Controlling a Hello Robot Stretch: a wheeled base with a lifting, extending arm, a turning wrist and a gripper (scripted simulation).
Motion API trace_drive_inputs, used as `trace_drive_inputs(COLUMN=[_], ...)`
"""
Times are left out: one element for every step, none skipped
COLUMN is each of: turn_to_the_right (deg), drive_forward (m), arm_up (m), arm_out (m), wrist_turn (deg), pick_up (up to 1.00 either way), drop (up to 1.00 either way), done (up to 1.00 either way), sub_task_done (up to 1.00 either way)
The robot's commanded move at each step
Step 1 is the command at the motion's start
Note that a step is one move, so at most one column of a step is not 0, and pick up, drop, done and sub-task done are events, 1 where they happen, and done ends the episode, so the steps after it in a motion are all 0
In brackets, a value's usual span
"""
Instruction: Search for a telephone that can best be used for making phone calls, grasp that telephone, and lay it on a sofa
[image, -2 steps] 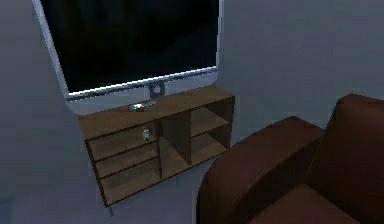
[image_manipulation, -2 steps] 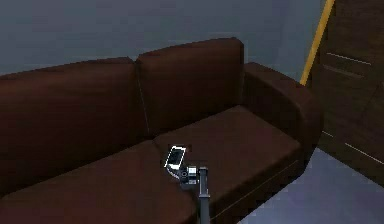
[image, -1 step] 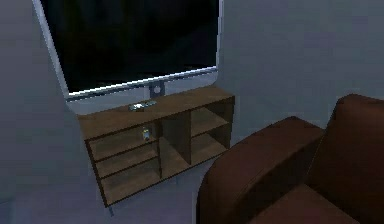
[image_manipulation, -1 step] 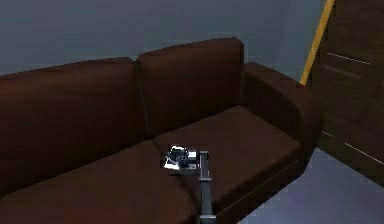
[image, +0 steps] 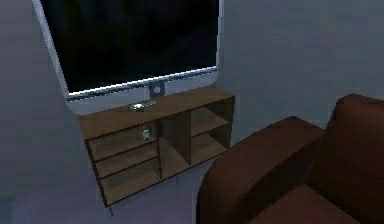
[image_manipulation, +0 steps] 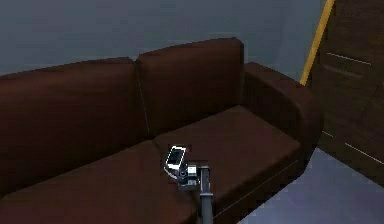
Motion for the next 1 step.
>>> trace_drive_inputs(turn_to_the_right=[0.0], drive_forward=[0.00], arm_up=[0.00], arm_out=[0.00], wrist_turn=[0.0], pick_up=[0.00], drop=[0.00], done=[1.00], sub_task_done=[0.00])
